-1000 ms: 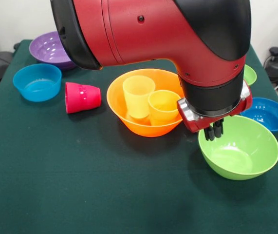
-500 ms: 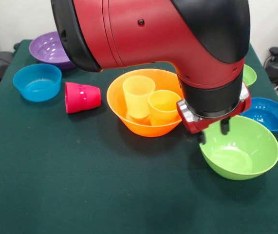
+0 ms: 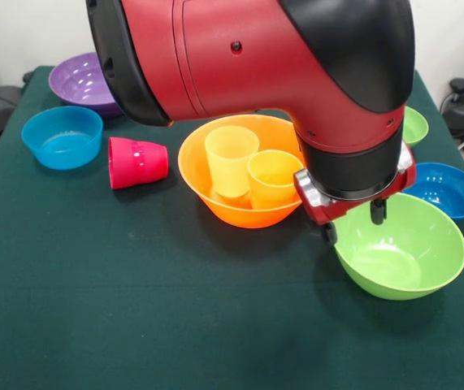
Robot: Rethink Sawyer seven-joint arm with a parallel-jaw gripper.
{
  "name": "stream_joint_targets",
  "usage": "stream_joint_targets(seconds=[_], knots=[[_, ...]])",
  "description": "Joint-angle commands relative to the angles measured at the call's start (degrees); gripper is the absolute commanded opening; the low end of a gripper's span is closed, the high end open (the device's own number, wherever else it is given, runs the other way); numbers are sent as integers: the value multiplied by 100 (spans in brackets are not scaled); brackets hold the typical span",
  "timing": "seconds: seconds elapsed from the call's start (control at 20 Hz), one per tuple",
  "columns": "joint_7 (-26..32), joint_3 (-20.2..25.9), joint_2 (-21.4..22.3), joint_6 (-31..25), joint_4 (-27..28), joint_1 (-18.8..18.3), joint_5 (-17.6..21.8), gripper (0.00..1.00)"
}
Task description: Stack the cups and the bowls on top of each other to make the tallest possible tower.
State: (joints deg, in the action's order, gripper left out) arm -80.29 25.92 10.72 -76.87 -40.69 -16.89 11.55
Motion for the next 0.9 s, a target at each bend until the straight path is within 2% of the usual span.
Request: stream_joint_targets(seconds=[0.05,0.5,0.9], knots=[[656,14,-196,350,-339,17,361,100],[493,-160,-333,601,-159,95,613,100],[465,-227,-436,983,-228,107,658,100]])
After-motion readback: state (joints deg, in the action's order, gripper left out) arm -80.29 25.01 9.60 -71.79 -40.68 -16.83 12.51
